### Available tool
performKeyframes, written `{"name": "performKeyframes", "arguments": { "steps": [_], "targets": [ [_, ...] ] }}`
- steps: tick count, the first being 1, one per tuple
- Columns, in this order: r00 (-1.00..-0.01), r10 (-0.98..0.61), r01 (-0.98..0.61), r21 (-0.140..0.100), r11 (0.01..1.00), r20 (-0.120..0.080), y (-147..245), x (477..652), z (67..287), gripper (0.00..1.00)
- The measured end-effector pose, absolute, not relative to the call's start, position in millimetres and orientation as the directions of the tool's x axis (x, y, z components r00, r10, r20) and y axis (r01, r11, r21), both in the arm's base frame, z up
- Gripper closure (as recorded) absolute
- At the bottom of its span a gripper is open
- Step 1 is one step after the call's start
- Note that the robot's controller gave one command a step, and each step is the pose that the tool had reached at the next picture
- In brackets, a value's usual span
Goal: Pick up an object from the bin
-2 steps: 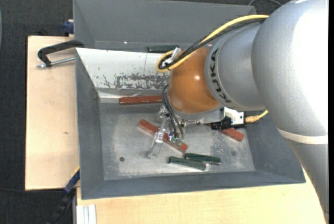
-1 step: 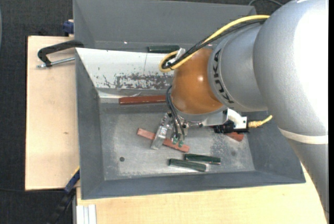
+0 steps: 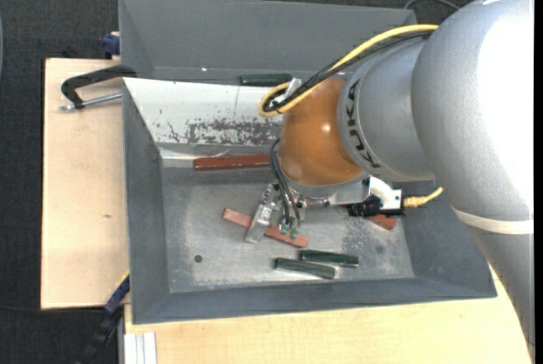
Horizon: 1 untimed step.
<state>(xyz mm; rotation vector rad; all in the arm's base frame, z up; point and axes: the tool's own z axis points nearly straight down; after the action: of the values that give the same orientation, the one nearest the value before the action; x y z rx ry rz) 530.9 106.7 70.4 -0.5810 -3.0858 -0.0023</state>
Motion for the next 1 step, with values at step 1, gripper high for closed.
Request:
{"name": "performKeyframes", "arguments": {
  "steps": [1],
  "targets": [
    [-0.931,0.364,0.364,0.0,0.931,0.003,106.5,529.9,74.7,1.0]
  ]
}}
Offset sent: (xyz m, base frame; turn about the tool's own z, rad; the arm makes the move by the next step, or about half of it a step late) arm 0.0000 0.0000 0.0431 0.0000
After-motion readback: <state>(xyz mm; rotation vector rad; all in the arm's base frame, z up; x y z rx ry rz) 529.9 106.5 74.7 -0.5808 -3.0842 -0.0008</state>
